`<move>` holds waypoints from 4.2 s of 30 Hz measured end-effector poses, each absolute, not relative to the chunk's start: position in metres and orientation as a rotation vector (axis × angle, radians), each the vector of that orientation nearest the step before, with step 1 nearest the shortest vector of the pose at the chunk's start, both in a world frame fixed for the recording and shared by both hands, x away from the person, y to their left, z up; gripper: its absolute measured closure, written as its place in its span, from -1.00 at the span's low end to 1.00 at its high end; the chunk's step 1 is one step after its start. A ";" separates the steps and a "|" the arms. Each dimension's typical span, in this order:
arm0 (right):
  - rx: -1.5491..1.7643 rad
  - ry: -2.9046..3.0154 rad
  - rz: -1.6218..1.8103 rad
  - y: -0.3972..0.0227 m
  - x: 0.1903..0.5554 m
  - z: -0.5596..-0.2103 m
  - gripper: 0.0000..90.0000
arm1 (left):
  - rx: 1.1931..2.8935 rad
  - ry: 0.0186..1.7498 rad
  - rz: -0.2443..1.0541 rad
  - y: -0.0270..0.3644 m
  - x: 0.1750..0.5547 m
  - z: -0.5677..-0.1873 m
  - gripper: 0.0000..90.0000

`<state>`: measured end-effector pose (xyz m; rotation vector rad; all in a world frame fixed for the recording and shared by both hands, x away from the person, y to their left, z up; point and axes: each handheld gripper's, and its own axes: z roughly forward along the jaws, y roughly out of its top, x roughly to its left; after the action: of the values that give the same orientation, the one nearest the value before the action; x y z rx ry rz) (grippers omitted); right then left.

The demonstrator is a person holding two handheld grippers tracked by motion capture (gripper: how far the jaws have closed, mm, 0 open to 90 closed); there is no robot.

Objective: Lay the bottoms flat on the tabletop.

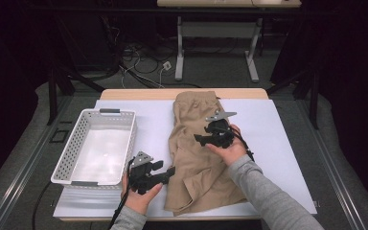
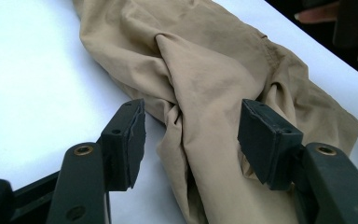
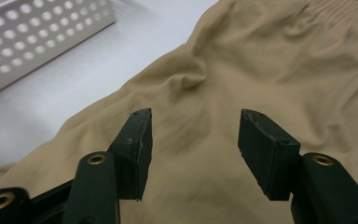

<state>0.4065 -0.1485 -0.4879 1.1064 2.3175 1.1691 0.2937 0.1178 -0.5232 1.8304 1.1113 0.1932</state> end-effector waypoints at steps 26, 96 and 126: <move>0.819 2.610 1.107 -0.108 0.295 -0.522 0.23 | 1.831 1.114 0.199 0.125 0.270 -0.530 -0.17; 1.369 2.112 1.354 -0.318 0.261 -0.515 0.93 | 1.981 1.028 0.008 0.075 0.272 -0.535 1.00; 1.247 2.196 1.423 -0.293 0.253 -0.504 0.46 | 1.934 1.093 0.087 0.108 0.267 -0.526 0.55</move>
<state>0.2530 -0.2928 -0.5041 1.2470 2.1961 1.4230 0.2670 0.1083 -0.5263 1.9344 1.0934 0.0867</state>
